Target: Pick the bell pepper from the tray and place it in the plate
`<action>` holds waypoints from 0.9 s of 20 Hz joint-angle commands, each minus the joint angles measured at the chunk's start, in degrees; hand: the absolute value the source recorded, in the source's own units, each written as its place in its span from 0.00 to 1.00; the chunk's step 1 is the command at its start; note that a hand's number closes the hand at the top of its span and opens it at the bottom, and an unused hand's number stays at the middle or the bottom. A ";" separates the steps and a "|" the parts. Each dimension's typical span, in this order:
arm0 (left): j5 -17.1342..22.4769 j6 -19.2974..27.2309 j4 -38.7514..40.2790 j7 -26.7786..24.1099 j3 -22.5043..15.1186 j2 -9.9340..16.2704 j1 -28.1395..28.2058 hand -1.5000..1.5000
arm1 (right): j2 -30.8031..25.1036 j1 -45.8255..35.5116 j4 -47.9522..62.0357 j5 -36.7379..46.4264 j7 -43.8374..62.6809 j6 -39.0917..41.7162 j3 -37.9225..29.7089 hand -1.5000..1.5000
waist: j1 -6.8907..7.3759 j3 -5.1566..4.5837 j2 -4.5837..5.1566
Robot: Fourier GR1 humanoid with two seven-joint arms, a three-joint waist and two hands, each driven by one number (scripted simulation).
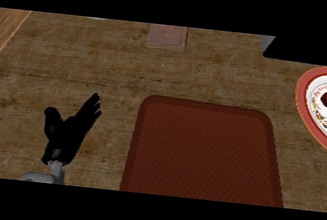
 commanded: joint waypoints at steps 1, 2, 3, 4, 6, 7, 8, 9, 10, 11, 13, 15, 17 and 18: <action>-0.41 0.44 3.11 -0.72 0.74 -0.17 -0.85 0.50 | -2.42 3.62 1.73 -1.77 -2.78 10.58 -1.49 0.00 | -1.07 -0.07 0.05; 1.17 -0.98 -0.09 1.11 1.17 1.04 0.64 0.50 | -3.57 4.18 2.28 -2.57 -1.99 13.85 -2.13 0.00 | -0.84 -0.08 -0.27; -0.06 1.10 -0.24 -0.53 1.01 -0.18 1.27 0.50 | -4.67 4.38 2.31 -2.25 -1.27 16.09 -1.68 0.00 | -0.91 -0.16 -0.42; -0.85 1.49 1.77 -0.27 0.14 -1.05 0.46 0.50 | -4.05 5.78 1.96 -1.05 -3.51 17.33 -0.48 0.00 | -1.02 -0.12 -0.24; 1.26 -1.06 0.10 -0.03 1.95 1.32 1.55 0.50 | -5.46 7.34 1.81 -1.17 -4.69 20.68 -0.47 0.00 | -1.08 -0.19 -0.51; -0.66 0.34 -0.07 1.29 0.43 0.60 -0.17 0.50 | -5.24 9.29 1.90 -0.51 -6.56 22.50 0.18 0.00 | -1.33 -0.14 -0.46; 1.21 0.00 1.31 1.75 2.41 0.63 -1.90 0.50 | -6.04 10.04 1.81 -0.47 -7.30 24.76 0.28 0.00 | -1.53 -0.15 -0.42; -0.10 0.22 0.82 0.13 0.04 -0.88 0.78 0.50 | -6.37 11.75 1.54 0.14 -9.04 24.70 0.78 0.00 | -1.48 -0.17 -0.54; 0.29 0.44 0.18 1.82 0.84 -0.34 -1.01 0.50 | -5.12 11.77 1.69 0.68 -9.75 23.24 1.18 0.00 | -1.13 -0.10 -0.41; -0.24 0.67 2.78 -0.20 1.15 -0.65 -0.17 0.50 | -6.59 10.85 1.31 0.84 -8.05 24.10 1.48 0.00 | -1.31 -0.21 -0.53; 0.38 -0.68 2.98 -3.14 1.30 -0.54 2.44 0.50 | -6.27 14.65 1.34 1.10 -11.45 23.17 1.55 0.00 | -1.48 -0.22 -0.62; -0.80 1.14 -0.68 2.32 0.04 -0.61 0.08 0.50 | -5.57 18.30 0.80 2.41 -15.12 23.65 2.78 0.00 | -1.72 -0.10 -0.67; 0.81 0.22 -0.67 2.45 2.02 0.38 0.73 0.50 | -6.14 18.78 0.26 2.73 -15.06 23.16 3.29 0.00 | -1.92 -0.27 -0.88; -1.00 0.85 2.82 -1.65 0.12 -1.84 1.83 0.50 | -5.26 18.08 0.50 3.17 -14.83 21.77 3.60 0.00 | -1.76 -0.23 -0.73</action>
